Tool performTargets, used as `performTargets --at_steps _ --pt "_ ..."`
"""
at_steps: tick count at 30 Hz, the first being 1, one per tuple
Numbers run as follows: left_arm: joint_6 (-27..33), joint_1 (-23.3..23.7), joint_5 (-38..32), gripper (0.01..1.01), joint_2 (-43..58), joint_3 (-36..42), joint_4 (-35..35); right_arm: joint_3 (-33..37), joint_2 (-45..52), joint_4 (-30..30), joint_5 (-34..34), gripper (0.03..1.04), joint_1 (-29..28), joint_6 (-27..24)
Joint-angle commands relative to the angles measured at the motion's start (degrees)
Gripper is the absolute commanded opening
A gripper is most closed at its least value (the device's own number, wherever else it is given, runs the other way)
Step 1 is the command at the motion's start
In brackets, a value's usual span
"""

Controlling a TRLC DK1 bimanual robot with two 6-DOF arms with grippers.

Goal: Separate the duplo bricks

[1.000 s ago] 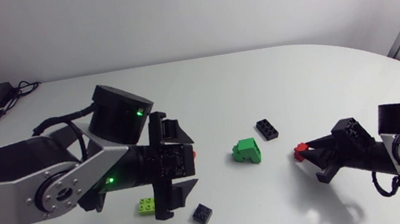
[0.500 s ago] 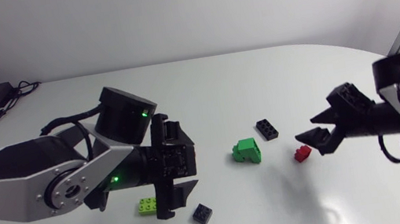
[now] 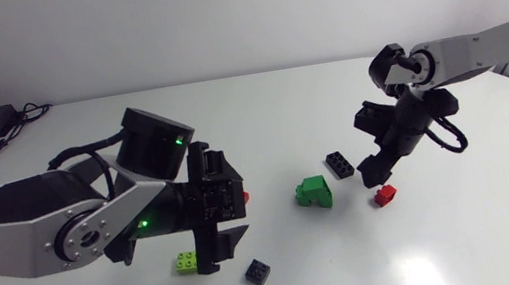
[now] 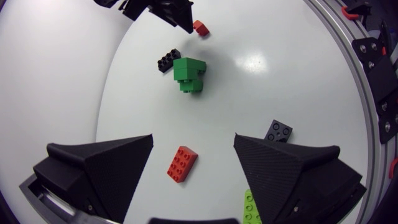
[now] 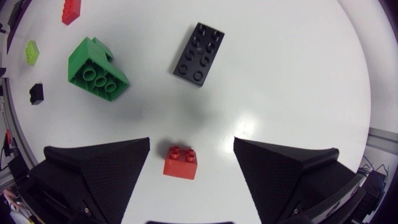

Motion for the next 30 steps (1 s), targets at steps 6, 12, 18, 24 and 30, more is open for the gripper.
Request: performTargets --at_steps 6,12,18,24,30 --pt "1.2 0.8 0.1 0.916 0.3 -0.7 0.8 6.7 5.6 -8.6 3.6 0.92 0.8 3.6" --pt "1.4 1.1 0.8 0.920 0.3 -0.7 0.9 11.4 9.6 -15.9 6.6 0.90 2.9 5.1" --pt "1.5 1.3 1.0 0.920 0.3 -1.4 1.4 13.8 13.7 -18.5 8.8 0.85 4.0 7.1" --pt "1.6 1.5 1.1 0.920 0.0 -1.5 1.6 13.8 15.3 -19.4 9.6 0.76 4.2 8.1" --pt "1.3 1.2 1.1 0.920 0.3 -1.0 2.3 13.4 16.0 -18.8 10.6 0.56 4.2 8.6"
